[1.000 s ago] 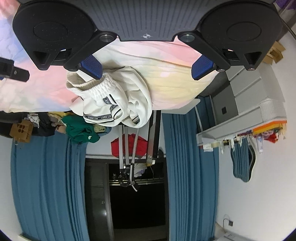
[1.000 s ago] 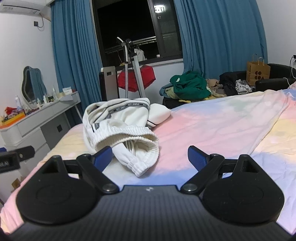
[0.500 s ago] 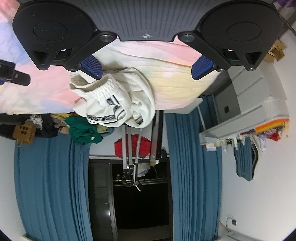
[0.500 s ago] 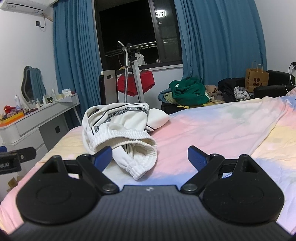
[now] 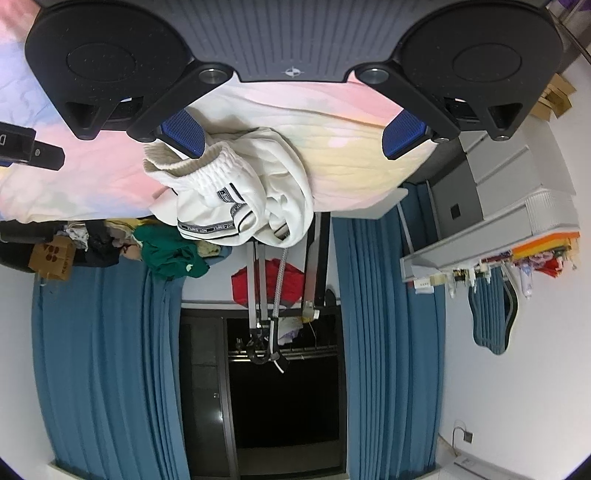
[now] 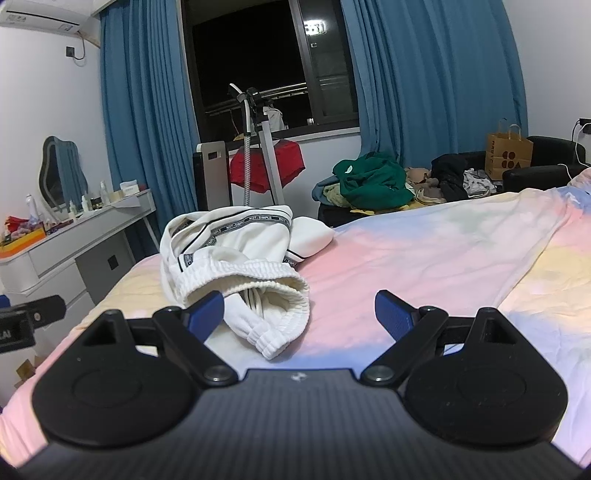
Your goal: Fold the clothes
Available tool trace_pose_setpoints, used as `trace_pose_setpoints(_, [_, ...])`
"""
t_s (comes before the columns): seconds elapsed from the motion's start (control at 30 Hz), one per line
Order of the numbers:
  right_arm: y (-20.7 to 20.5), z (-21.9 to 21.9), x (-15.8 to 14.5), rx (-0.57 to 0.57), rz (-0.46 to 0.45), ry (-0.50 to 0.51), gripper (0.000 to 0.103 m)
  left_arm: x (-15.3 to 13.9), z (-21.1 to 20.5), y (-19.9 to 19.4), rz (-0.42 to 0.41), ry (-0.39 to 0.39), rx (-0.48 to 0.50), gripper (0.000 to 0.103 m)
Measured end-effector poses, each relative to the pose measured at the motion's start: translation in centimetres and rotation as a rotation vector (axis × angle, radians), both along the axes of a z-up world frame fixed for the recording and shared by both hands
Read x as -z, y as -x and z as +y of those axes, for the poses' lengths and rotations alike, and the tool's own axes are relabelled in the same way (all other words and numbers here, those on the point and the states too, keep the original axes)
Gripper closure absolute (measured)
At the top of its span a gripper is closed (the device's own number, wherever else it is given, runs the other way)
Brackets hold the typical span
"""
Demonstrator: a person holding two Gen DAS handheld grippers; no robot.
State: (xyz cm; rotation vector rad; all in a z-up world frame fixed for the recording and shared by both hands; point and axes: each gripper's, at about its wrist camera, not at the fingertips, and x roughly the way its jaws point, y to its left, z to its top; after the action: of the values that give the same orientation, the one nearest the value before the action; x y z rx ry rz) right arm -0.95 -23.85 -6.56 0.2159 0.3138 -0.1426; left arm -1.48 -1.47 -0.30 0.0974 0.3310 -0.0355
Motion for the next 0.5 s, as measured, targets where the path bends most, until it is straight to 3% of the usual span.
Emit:
trace_pose_setpoints(0.33, [0.3,-0.5,-0.3,0.019,-0.020,-0.019,0.013,1.0,-0.1,-1.3,0.075,0.078,0.073,0.000])
trace_pose_setpoints(0.5, [0.4,-1.2,-0.3,0.042,-0.017,-0.033,0.013,1.6,-1.2,-2.0,0.063,0.030,0.087,0.000])
